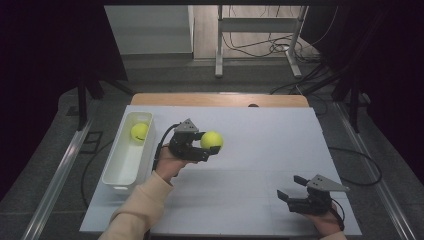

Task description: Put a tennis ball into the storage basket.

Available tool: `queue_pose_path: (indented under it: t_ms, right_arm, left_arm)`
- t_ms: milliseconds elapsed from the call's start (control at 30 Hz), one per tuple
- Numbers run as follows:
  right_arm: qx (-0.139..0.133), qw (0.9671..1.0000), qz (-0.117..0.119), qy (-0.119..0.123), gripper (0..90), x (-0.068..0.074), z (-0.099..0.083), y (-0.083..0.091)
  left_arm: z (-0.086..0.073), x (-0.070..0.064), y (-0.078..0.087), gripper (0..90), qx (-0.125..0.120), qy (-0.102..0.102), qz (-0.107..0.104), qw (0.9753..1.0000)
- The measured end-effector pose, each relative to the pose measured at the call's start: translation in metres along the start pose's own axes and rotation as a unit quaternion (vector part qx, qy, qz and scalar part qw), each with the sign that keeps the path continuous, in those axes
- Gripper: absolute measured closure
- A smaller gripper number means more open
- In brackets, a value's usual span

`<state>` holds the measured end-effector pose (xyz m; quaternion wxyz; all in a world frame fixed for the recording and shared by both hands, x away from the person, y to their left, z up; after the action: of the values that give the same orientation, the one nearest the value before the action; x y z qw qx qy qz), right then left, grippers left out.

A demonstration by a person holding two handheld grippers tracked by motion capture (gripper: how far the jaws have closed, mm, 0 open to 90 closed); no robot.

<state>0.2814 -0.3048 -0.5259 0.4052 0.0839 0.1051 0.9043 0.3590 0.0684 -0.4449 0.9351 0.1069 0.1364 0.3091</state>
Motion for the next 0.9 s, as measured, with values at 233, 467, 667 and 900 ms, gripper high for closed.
queue_pose_path:
  t_ms: [233, 467, 667, 900]
  right_arm:
    - [0.0, 1.0, -0.001, -0.001, 13.7, 0.0, 0.0, 0.0]
    - [-0.001, 1.0, -0.002, 0.0, 13.7, 0.0, 0.0, 0.0]
    - [0.001, 1.0, -0.003, 0.0, 13.7, -0.001, 0.0, 0.0]
    - [0.0, 1.0, -0.003, 0.0, 13.7, 0.0, 0.0, 0.0]
  left_arm:
    - [0.001, 0.002, 0.008, 26.6, -0.007, 0.003, 0.0, 1.0]
    - [-0.001, 0.007, 0.015, 26.6, -0.013, 0.009, 0.006, 0.9999]
    - [0.001, 0.012, 0.025, 26.5, -0.017, 0.013, 0.011, 0.9997]
    - [0.002, 0.015, 0.033, 26.6, -0.023, 0.016, 0.019, 0.9994]
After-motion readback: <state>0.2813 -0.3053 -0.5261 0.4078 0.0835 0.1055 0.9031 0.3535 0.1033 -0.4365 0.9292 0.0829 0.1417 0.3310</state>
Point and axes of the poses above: each handheld gripper's, and its own axes: y roughly backward along the jaws, z roughly out of its top, x roughly to its left, the point moved 3 cm from there along -y, roughly forward along the jaws, and after that the axes turned 15 degrees about -x, right-handed, at the moved point
